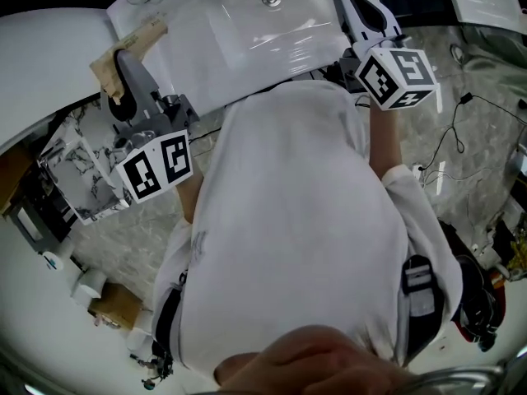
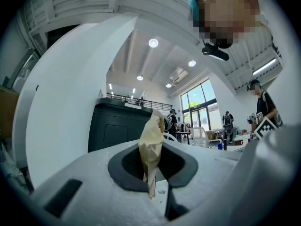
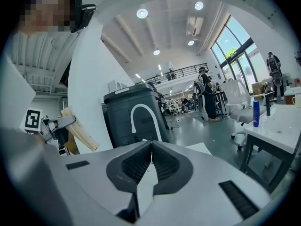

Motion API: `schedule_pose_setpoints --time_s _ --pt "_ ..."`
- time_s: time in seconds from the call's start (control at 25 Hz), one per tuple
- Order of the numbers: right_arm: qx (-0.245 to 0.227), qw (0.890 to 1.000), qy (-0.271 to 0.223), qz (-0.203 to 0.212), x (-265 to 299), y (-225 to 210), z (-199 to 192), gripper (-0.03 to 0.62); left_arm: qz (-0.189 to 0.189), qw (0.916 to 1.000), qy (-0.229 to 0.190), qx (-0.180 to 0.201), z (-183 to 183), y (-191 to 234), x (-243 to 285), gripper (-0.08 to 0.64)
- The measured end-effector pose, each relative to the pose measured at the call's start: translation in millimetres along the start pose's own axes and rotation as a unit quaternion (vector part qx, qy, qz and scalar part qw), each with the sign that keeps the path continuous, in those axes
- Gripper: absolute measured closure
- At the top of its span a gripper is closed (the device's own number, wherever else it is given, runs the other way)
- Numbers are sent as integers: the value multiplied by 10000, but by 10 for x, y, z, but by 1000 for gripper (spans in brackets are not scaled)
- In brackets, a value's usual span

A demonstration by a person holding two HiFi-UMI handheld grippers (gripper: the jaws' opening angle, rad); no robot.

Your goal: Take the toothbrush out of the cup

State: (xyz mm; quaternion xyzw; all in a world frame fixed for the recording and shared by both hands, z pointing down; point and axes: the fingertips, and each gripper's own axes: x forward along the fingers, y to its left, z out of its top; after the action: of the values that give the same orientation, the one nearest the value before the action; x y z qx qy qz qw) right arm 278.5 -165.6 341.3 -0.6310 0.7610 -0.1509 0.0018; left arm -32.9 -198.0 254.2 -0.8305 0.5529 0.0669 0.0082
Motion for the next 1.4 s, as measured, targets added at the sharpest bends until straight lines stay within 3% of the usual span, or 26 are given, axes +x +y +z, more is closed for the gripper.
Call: schedule_pose_setpoints --time_s 0.32,0.72,1.4 --pt "-16 9999 10 -161 -88 233 -60 577 -75 10000 -45 -9 55 153 -213 518" --pt "74 9995 192 -225 -250 736 -226 577 -244 9993 244 -120 43 390 -584 518" --pt "520 9959 477 -560 -757 952 -879 577 -647 9941 865 -97 -392 358 -985 518"
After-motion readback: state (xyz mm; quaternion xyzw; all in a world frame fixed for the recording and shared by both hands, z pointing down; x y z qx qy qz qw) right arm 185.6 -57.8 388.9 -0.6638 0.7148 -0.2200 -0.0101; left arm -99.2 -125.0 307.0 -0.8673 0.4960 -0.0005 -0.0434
